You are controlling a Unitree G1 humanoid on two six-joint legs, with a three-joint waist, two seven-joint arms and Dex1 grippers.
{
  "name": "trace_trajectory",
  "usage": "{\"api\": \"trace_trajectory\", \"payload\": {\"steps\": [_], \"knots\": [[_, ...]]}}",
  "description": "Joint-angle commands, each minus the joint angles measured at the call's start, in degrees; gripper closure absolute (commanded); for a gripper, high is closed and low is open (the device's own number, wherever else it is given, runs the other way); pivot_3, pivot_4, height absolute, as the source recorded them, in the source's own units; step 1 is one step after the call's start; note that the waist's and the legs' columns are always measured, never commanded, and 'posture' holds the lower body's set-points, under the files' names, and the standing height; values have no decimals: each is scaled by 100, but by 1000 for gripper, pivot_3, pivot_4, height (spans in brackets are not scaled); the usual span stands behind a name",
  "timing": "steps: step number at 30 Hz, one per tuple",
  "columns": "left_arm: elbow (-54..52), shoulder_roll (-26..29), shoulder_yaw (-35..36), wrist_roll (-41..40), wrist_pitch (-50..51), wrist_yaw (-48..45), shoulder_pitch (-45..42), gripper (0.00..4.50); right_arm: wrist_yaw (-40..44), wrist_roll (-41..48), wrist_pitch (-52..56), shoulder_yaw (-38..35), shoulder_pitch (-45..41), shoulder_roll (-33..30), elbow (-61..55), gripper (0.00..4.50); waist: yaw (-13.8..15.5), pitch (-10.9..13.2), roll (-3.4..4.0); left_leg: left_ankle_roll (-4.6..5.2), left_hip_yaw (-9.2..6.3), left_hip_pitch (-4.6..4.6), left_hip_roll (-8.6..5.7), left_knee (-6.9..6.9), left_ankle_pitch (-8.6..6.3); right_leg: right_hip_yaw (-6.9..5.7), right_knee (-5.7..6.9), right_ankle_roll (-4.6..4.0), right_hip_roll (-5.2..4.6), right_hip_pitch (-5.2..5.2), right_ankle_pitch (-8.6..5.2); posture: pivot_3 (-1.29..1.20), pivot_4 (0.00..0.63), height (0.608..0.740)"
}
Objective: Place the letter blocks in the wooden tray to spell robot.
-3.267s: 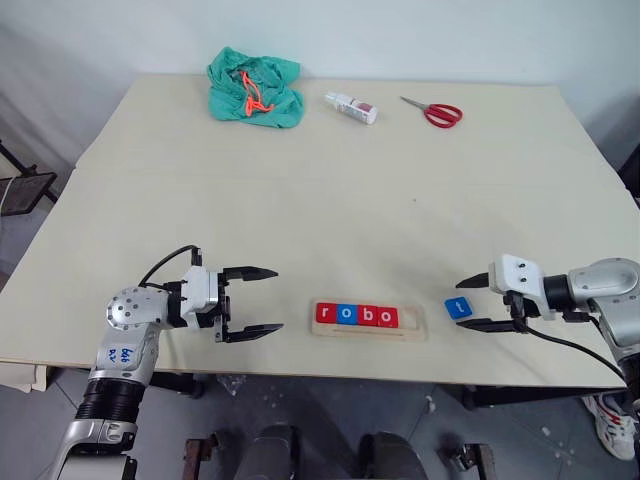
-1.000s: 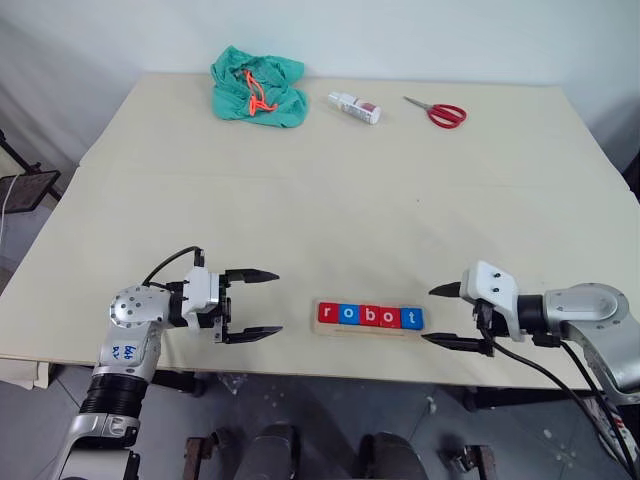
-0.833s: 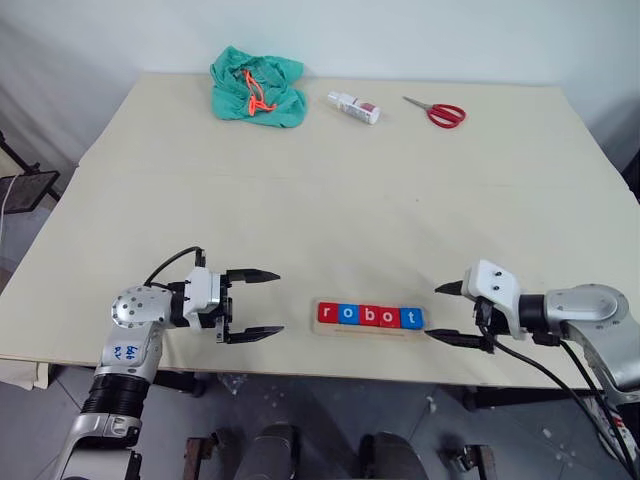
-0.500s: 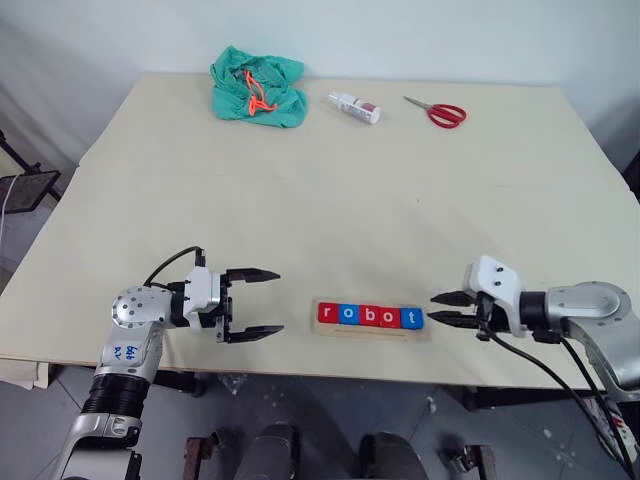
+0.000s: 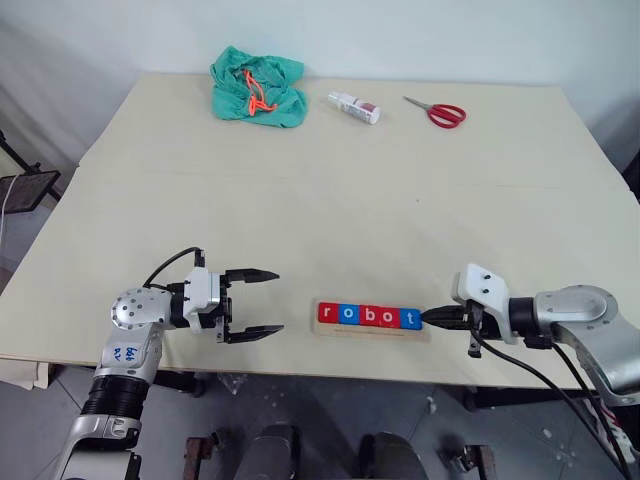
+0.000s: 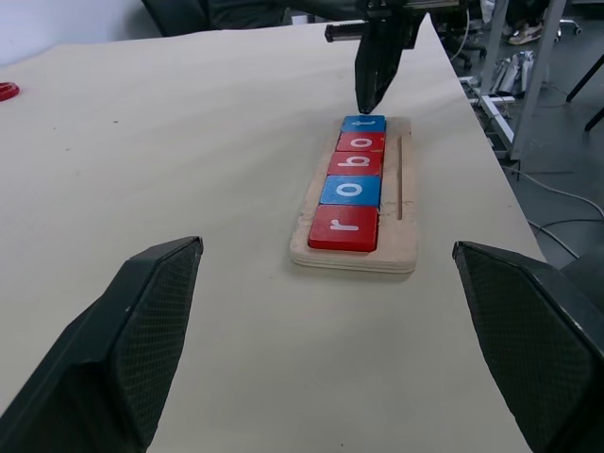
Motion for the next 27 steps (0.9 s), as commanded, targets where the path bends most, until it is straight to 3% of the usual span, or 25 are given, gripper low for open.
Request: {"api": "trace_trajectory", "payload": {"steps": [1,5,8,12,19,27], "knots": [[-234,85,105,-12,-46,57,64,0,-31,159,-8,-238,-94,-5,-188,4478,0,0,0,0,0,0,0,0,0,0,0,0,0,0,0,0,150,740],[-425,122,249,-150,309,344,80,0,46,484,81,-689,-9,-98,-213,4478,4,0,0,0,-1,0,0,0,0,0,0,0,0,0,0,0,150,740],[-575,160,364,-155,697,687,53,0,247,753,-234,-1119,95,-28,45,3914,11,1,-1,0,-2,0,0,0,0,-1,0,0,0,2,0,0,150,740],[-658,186,481,-124,844,936,15,0,668,1124,-309,-1422,179,-68,347,2546,6,1,-1,0,-1,1,0,-1,0,0,-1,0,0,3,0,0,150,740],[-732,535,979,-332,1236,1088,134,0,1676,1167,-1383,-1903,374,-180,1899,79,1,2,-3,0,1,2,0,-2,0,-1,-1,0,0,3,0,0,150,740],[-241,795,1211,-275,922,672,255,0,2093,971,-2211,-1821,-125,-128,3382,10,-34,2,-2,0,7,7,5,-6,0,0,-2,0,2,2,0,0,150,740]]}}
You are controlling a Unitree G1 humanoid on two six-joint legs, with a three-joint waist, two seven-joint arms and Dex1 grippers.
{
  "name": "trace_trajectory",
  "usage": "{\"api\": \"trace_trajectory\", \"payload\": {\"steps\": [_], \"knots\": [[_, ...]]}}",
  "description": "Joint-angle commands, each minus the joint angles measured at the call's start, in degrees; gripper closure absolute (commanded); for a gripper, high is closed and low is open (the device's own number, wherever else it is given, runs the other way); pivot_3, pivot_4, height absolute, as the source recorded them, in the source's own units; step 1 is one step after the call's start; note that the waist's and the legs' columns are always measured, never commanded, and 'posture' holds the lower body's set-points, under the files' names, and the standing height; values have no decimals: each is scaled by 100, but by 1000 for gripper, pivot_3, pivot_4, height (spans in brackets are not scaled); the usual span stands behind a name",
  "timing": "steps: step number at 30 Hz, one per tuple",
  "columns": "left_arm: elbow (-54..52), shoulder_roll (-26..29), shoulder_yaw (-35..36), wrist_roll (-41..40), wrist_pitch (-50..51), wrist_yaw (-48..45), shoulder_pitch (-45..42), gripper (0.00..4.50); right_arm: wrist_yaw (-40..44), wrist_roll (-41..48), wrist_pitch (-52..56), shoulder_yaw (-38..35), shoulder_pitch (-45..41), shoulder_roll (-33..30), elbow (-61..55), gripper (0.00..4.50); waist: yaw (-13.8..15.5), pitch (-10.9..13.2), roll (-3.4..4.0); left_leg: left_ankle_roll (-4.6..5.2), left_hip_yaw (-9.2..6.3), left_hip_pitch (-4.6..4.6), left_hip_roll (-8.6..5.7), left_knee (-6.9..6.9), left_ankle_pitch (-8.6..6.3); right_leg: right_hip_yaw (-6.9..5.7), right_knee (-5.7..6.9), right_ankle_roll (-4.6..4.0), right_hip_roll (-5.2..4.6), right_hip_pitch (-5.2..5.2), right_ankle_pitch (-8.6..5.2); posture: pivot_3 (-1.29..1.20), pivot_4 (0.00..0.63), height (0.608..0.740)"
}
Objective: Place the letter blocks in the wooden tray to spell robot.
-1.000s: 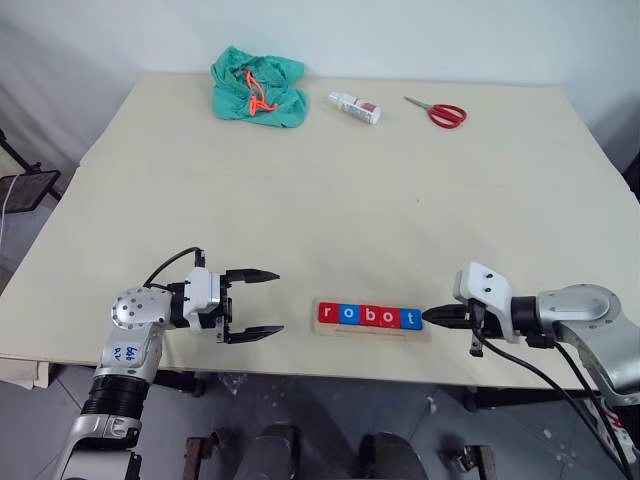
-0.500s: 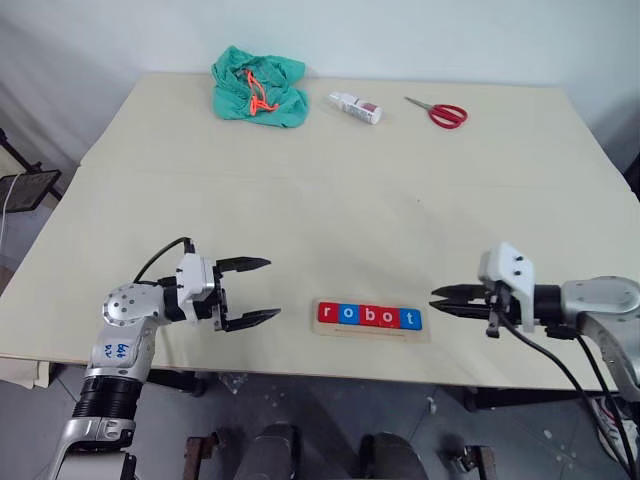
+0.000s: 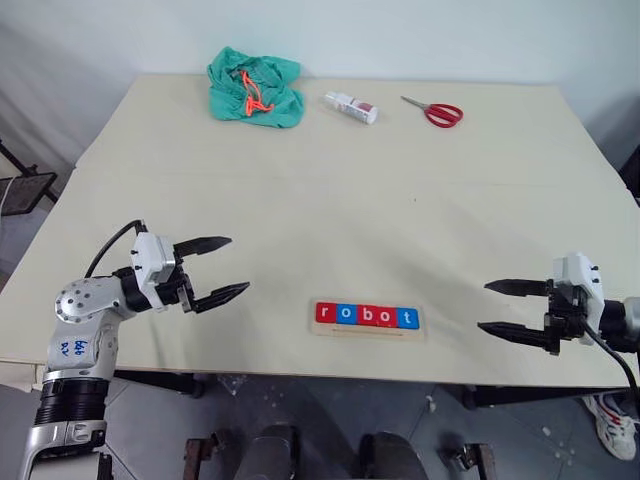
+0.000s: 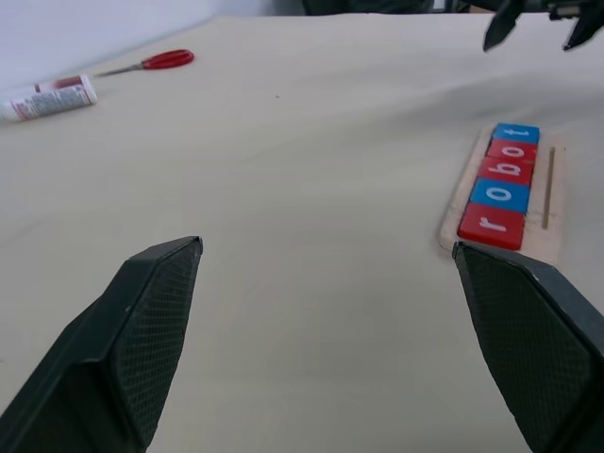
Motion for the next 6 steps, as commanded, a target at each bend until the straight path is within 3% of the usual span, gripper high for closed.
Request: {"api": "trace_trajectory", "payload": {"steps": [1,6], "knots": [[164,220,174,-40,-206,-274,58,0,251,-55,-388,-46,-207,-39,382,10,-2,0,0,0,-1,0,1,-1,0,-1,0,0,1,0,0,0,150,740],[314,270,172,-15,-440,-476,81,0,366,-174,-659,69,-417,-18,624,10,5,0,0,0,-1,-1,-1,-1,0,0,-1,0,-2,0,0,0,150,740]]}}
